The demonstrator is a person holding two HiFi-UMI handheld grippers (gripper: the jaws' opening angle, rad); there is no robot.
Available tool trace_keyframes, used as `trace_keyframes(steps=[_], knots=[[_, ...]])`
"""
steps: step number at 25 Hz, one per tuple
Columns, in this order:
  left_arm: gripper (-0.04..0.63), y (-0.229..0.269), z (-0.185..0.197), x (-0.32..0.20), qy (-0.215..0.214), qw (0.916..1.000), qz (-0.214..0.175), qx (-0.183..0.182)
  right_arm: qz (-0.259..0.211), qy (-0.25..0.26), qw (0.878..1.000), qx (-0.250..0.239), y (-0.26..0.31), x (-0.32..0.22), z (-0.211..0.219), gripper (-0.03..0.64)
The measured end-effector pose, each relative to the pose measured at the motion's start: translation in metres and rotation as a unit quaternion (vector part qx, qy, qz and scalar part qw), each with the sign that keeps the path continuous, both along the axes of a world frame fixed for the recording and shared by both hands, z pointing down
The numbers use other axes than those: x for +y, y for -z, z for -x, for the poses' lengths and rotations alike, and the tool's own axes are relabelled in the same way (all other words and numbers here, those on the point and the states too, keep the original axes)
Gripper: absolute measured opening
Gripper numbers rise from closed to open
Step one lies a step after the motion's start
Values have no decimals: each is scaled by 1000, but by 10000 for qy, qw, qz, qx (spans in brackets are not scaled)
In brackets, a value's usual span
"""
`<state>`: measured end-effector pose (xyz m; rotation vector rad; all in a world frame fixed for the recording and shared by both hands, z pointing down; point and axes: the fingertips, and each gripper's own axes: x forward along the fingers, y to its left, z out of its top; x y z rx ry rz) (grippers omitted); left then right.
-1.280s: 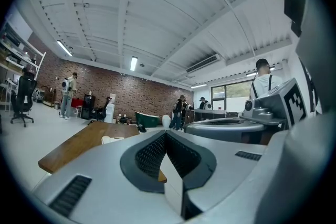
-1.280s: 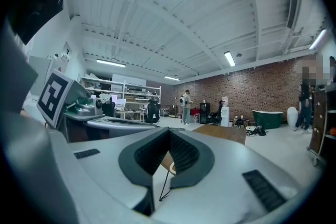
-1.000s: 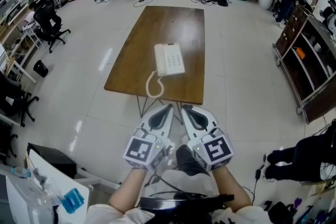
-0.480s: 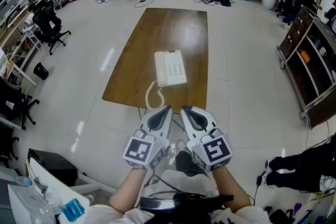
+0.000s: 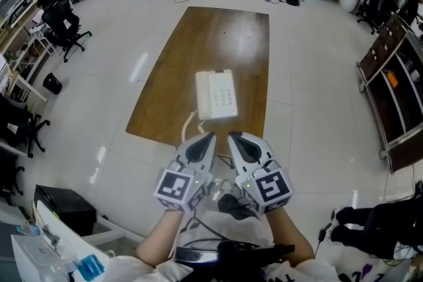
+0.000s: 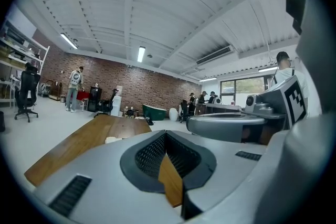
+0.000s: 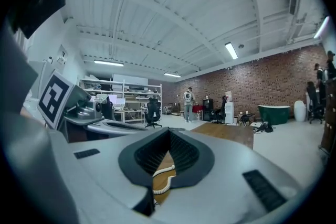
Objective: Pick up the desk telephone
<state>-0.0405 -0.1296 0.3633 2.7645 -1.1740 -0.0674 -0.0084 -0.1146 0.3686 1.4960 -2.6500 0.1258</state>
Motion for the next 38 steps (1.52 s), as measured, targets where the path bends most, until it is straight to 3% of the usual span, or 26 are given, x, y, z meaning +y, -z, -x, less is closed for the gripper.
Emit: trace_keyframes(steps=[24,25,27,31,33,34,35,38], knots=[[0,-50,-21,-114,411,9982,437,0,519,201,9984,31,-52,-110,-30,0],[29,-55,-20,-118,418,9978,516,-11,579,234,9980,24,-56,-114,-29,0],[77,-66,-19,-125,420,9967,695,-26,715,285,9970,1,-65,-121,-28,95],[80,-87,-15,-140,525,9942,927,-124,865,236,9960,-18,-81,-136,-31,96],[156,-101,-12,-148,549,9923,1098,-160,1019,251,9945,-68,-92,-144,-32,104],[164,-108,-10,-153,578,9911,1187,-174,1128,270,9932,-96,-99,-148,-33,173],[164,-115,-7,-159,623,9897,1273,-185,1237,279,9919,-114,-106,-153,-33,199],[203,-137,3,-177,745,9845,1575,-204,1507,229,9882,-118,-127,-169,-37,199]])
